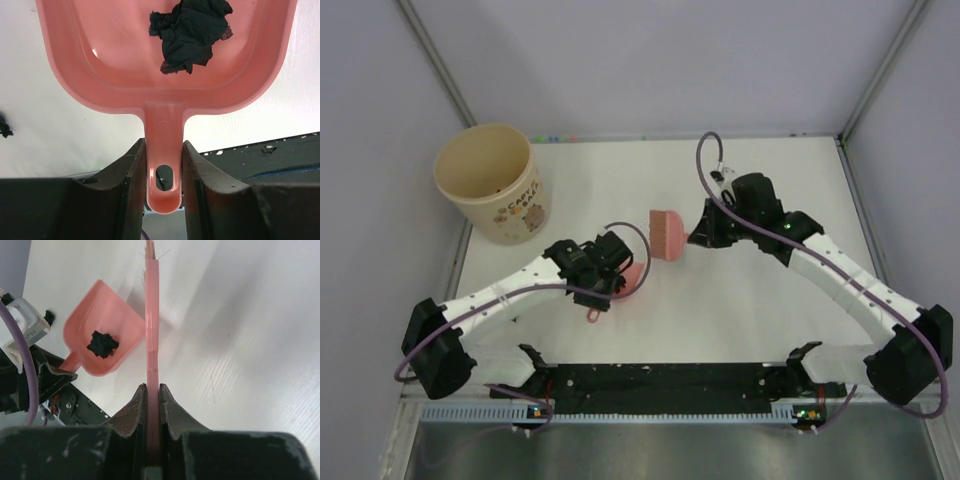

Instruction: Sweep away the paper scraps from the table

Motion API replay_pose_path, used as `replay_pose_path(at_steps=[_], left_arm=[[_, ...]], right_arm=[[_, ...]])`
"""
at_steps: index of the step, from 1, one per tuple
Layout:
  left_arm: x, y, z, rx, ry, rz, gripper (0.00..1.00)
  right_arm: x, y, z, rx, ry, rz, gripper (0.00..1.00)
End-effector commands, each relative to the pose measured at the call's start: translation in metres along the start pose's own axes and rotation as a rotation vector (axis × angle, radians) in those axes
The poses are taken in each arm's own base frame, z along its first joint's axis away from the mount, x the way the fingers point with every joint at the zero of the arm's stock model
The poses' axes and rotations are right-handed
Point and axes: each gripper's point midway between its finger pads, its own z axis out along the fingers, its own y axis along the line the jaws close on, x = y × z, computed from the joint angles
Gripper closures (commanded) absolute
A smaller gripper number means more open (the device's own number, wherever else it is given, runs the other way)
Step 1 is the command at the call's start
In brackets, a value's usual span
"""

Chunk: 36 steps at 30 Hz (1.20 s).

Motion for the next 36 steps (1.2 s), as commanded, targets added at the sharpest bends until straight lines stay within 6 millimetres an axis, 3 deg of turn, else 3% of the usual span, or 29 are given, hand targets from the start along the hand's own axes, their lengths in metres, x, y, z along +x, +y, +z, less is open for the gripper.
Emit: replay_pose_path(at_steps=[1, 10, 20, 29, 36], left_arm=[[-0.01, 0.004, -0.026, 0.003, -0.061, -0.043, 1.0], [-0.029, 0.014, -0.073, -0.024, -0.136, -0.064, 1.0], [-0.067, 0.016, -0.127, -0.031, -0.226, -0.104, 1.0], [-0.112, 0.025, -0.165, -0.037, -0.275, -0.154, 1.0], [-0.143, 0.051, -0.181, 0.008, -0.317, -0.268, 1.0]], right_arm=[[-0.03, -0.004, -0.045, 0.112, -0.197, 0.022, 1.0], [0.007, -0.025, -0.085, 0.19, -0.24, 0.102, 1.0], [0.021, -0.03, -0.111, 0.209, -0.287, 0.142, 1.0], [0.024, -0.029, -0.11, 0.206, -0.274, 0.174, 1.0], [0.016, -0.023, -0.101, 0.192, -0.249, 0.167, 1.0]])
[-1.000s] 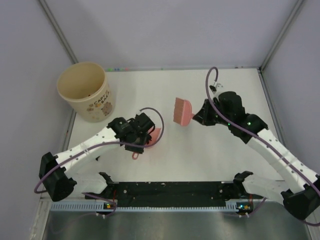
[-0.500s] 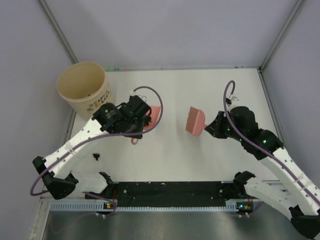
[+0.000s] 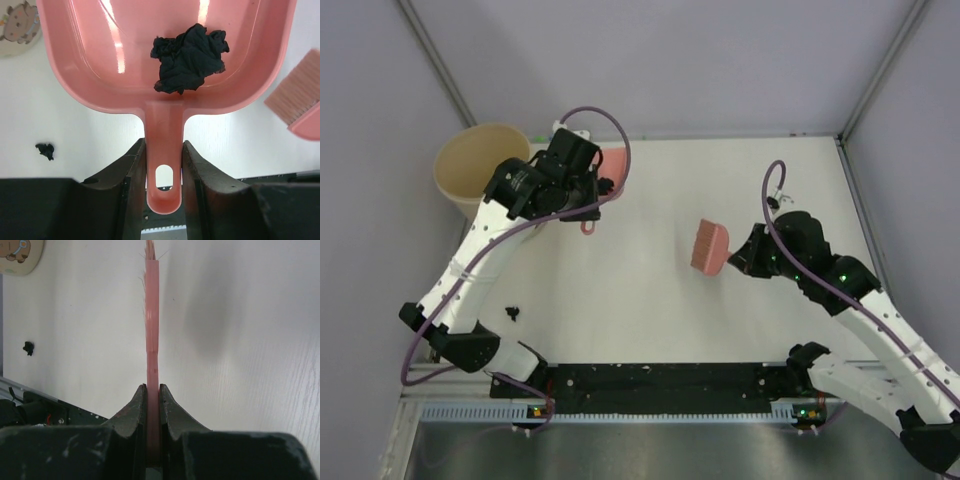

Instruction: Sweep away the paper scraps from the table

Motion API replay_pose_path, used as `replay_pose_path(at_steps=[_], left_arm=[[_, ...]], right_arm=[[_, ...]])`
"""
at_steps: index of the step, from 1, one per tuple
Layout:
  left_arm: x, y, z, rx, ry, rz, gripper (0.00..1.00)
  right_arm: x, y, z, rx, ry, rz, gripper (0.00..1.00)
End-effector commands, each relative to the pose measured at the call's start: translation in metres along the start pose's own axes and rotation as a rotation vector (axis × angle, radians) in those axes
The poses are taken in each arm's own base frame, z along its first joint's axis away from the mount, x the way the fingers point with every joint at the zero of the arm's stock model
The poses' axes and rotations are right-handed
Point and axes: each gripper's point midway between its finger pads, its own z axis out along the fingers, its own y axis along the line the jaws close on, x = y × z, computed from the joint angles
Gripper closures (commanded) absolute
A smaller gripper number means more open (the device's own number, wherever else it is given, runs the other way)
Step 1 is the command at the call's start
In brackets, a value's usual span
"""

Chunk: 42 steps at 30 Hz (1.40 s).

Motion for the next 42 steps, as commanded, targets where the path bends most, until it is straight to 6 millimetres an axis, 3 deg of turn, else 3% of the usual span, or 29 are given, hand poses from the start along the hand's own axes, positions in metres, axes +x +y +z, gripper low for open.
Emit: replay_pose_path(at_steps=[1, 12, 16, 30, 35, 42], left_arm=[[-0.006, 0.03, -0.019, -0.029, 0.048, -0.03, 1.0], [-0.063, 0.066, -0.023, 0.03, -0.039, -0.271, 1.0], [-0.08, 0.068, -0.022, 0.09, -0.062, -0.344, 1.0], [-0.138, 0.106, -0.028, 0.249, -0.203, -0.593, 1.0], [-0.159, 0.112, -0.038, 0.346, -0.258, -0.664, 1.0], [-0.198, 0.117, -0.07, 0.553, -0.416, -0.78, 1.0]], right_arm=[[-0.018, 0.018, -0.002, -0.049, -0.036, 0.001, 1.0], [-0.004, 0.024, 0.007, -0.081, 0.028, 0.051, 1.0], [-0.005, 0.028, 0.011, -0.091, 0.031, 0.063, 1.0], [-0.011, 0.041, 0.022, -0.106, 0.075, 0.056, 1.0], [-0.013, 0.044, 0.023, -0.113, 0.082, 0.051, 1.0], [-0.012, 0.045, 0.022, -0.123, 0.088, 0.051, 1.0]])
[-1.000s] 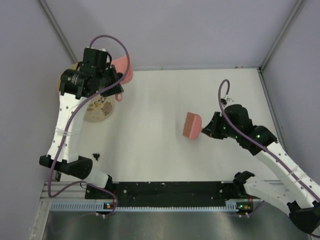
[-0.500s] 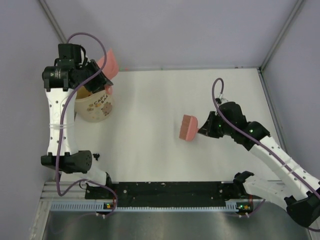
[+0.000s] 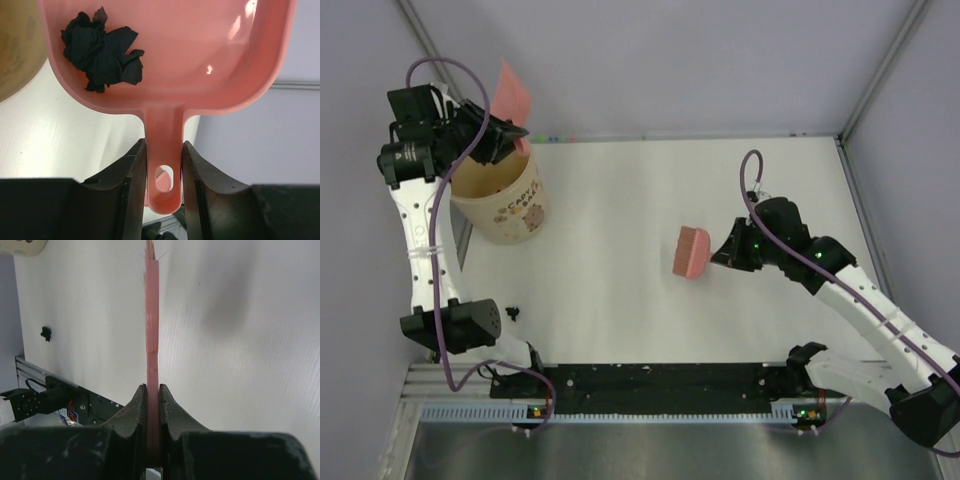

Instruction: Sweep away the paper scraps from the table

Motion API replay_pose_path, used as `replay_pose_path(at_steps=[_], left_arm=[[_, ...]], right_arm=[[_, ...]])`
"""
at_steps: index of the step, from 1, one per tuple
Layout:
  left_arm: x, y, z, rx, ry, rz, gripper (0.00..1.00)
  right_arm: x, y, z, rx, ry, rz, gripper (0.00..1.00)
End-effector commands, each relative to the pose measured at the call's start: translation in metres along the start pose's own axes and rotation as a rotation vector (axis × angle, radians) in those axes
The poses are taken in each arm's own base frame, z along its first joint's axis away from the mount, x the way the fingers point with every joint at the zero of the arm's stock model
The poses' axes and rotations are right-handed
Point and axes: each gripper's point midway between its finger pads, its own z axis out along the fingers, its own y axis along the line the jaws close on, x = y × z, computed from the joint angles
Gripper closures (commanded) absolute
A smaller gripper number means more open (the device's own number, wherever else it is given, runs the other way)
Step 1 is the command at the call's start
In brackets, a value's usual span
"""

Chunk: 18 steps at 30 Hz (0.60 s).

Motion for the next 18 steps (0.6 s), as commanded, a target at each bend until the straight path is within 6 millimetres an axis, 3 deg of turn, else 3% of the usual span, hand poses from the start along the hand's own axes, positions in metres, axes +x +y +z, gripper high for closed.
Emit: replay_pose_path(at_steps=[1, 10, 18], left_arm=[[-0.027, -0.048, -0.024, 0.239, -0.093, -0.022, 1.0], [-0.055, -0.067, -0.04, 0.457, -0.118, -0.155, 1.0], [-0.061, -0.087, -0.055, 0.616, -0.119, -0.2, 1.0]], right_arm=[[-0.019, 0.025, -0.012, -0.082, -0.061, -0.02, 1.0], [-0.02, 0.025, -0.015, -0.086, -0.068, -0.018, 1.0], [-0.027, 0.031, -0.017, -0.091, -0.074, -0.041, 1.0]])
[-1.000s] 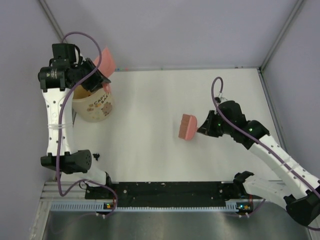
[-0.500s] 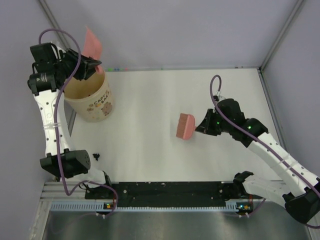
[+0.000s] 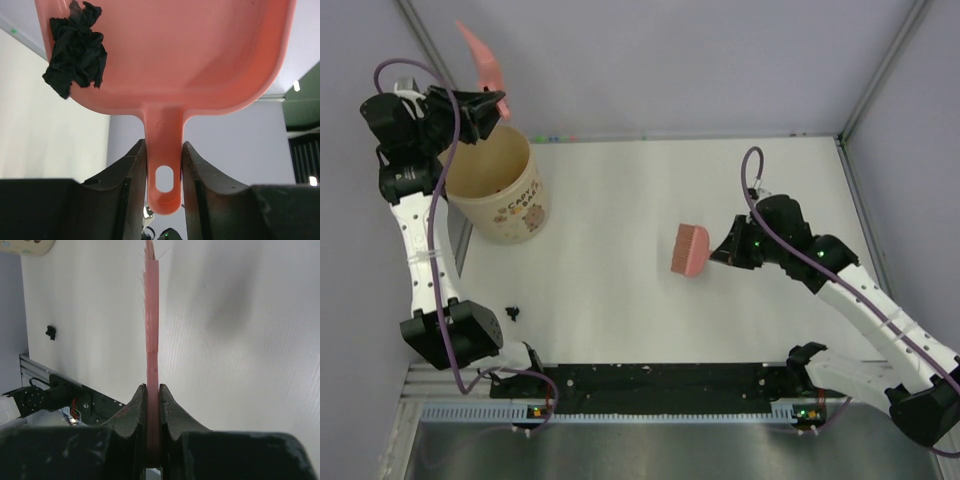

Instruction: Sweep away the paper scraps from the table

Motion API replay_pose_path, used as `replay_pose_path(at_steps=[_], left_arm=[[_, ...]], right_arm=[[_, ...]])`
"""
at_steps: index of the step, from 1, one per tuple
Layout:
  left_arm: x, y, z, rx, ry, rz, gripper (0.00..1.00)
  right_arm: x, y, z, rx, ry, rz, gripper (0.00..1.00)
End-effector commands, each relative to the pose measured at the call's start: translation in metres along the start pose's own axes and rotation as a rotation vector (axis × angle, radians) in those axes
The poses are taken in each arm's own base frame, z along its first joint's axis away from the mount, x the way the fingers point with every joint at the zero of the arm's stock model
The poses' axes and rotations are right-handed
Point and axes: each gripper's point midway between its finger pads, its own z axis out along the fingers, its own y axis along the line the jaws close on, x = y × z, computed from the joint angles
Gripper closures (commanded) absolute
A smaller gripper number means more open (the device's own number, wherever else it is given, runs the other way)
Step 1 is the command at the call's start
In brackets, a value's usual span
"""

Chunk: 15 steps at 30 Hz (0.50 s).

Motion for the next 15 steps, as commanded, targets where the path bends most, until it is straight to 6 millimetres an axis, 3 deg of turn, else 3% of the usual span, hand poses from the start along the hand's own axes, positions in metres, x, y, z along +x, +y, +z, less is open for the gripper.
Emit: replay_pose_path(at_steps=[1, 7, 15], left_arm=[[0.013, -0.063, -0.022, 0.25, 0.039, 0.063, 1.0], [0.009, -0.079, -0.035, 0.455, 0.054, -0.057, 1.0], [0.007, -0.079, -0.043, 0.488, 0.03, -0.076, 1.0]], right_arm=[[-0.028, 0.028, -0.015, -0.076, -0.081, -0.042, 1.0], [-0.029, 0.029, -0.015, -0.077, -0.077, -0.052, 1.0], [-0.025, 0.024, -0.02, -0.07, -0.088, -0.052, 1.0]])
